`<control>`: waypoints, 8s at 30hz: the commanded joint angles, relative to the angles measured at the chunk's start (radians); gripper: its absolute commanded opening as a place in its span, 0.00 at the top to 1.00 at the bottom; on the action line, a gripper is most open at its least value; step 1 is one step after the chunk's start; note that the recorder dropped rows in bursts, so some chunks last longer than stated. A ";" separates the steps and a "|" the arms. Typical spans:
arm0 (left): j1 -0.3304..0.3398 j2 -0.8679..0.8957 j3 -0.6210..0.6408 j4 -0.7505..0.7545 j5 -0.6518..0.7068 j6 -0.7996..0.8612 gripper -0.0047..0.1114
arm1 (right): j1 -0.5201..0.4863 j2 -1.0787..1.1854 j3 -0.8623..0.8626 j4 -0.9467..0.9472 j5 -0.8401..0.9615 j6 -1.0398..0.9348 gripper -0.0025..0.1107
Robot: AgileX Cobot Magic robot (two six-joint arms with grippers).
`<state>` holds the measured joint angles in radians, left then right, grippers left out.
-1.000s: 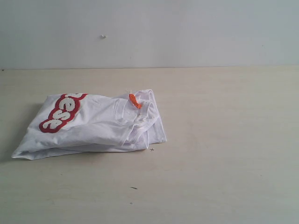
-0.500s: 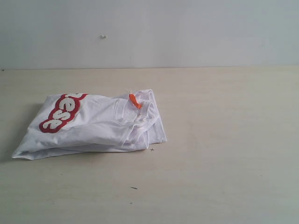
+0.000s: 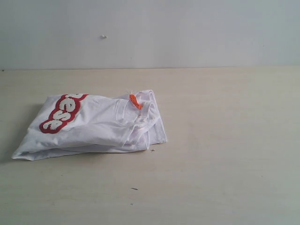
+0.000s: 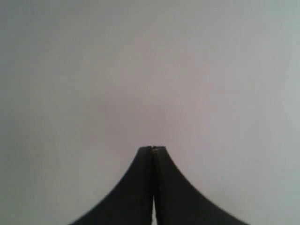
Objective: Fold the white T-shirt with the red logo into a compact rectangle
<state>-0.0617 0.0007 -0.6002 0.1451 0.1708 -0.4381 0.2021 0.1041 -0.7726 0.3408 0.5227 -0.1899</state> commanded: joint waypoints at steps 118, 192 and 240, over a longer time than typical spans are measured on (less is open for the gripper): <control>0.042 -0.001 0.600 -0.122 0.157 0.379 0.96 | -0.303 -0.104 0.321 -0.406 -0.573 0.219 0.98; 0.042 -0.001 0.600 -0.122 0.157 0.379 0.96 | -0.359 -0.104 0.773 -0.392 -0.201 0.190 0.98; 0.042 -0.001 0.600 -0.122 0.157 0.379 0.96 | -0.359 -0.104 0.773 -0.392 -0.201 0.190 0.98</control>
